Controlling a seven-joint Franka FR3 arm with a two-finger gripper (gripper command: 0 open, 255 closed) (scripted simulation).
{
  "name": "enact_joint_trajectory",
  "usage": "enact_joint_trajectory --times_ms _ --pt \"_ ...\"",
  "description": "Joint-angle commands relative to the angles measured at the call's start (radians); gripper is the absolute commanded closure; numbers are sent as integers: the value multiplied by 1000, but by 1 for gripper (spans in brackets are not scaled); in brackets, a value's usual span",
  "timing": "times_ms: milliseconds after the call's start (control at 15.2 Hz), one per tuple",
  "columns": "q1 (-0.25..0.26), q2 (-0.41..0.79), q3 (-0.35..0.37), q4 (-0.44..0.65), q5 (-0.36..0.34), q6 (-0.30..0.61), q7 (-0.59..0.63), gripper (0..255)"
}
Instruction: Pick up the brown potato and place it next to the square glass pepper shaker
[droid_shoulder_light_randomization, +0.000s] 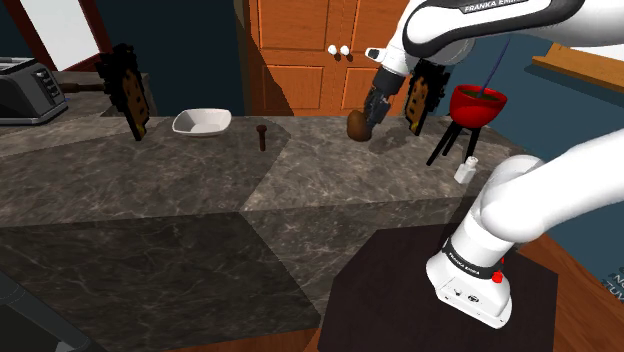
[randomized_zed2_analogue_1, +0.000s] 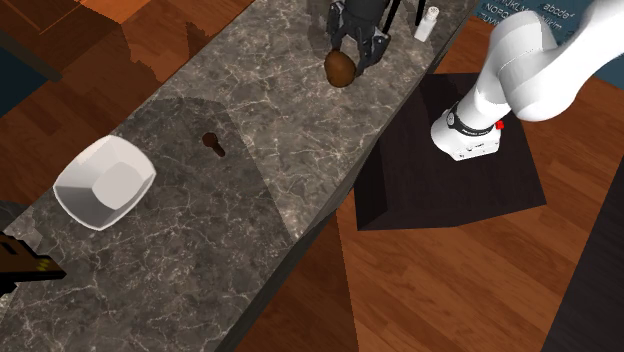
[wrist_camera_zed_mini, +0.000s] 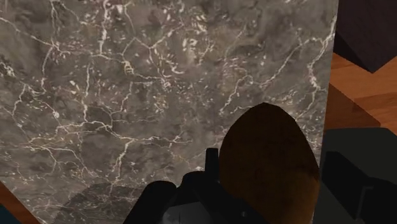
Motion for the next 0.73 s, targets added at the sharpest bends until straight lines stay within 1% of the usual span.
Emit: enact_joint_trajectory --times_ms 0,330,660 --pt "-29 -50 -32 -33 -25 -25 -37 255" --pt "-109 -158 -114 -79 -97 -105 -130 255" --pt "-192 -234 -207 -91 -178 -187 -234 255"
